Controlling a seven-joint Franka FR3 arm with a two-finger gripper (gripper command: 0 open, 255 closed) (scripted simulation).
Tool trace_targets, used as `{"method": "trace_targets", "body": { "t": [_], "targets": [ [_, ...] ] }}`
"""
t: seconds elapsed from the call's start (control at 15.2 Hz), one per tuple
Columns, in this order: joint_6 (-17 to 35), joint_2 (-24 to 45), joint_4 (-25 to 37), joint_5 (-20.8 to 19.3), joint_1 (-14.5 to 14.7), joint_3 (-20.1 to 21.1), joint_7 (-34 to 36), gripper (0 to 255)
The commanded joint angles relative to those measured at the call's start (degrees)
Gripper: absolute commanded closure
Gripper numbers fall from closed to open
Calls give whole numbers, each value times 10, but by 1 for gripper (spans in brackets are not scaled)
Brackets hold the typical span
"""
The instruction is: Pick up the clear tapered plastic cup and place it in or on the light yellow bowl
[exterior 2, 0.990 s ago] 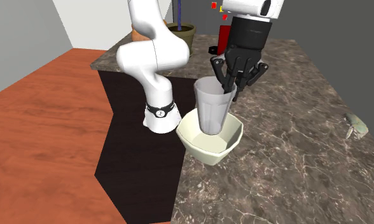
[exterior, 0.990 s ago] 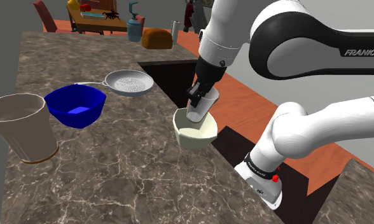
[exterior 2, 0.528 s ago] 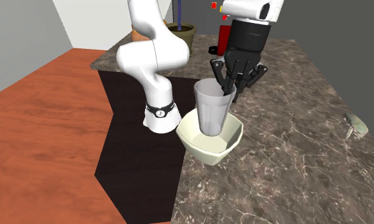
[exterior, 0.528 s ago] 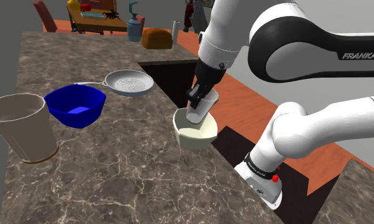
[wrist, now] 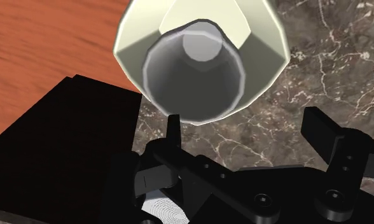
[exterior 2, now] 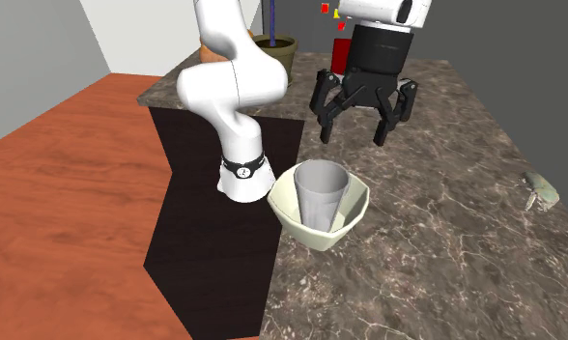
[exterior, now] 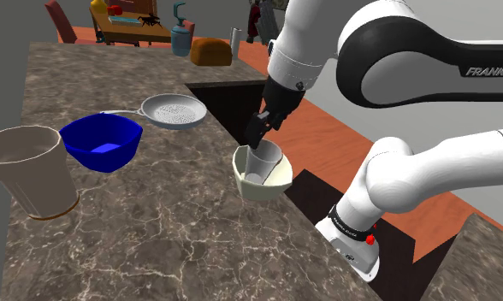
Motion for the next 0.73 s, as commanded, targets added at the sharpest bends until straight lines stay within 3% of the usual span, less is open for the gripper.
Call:
{"method": "trace_targets", "body": {
  "t": [0.0,0.13,0.66],
  "targets": [
    [-31,-2,29,-3,-1,-4,-1,0],
    [-65,-1,63,-6,-2,-7,0,0],
    [-65,-1,63,-6,-2,-7,0,0]
  ]
}}
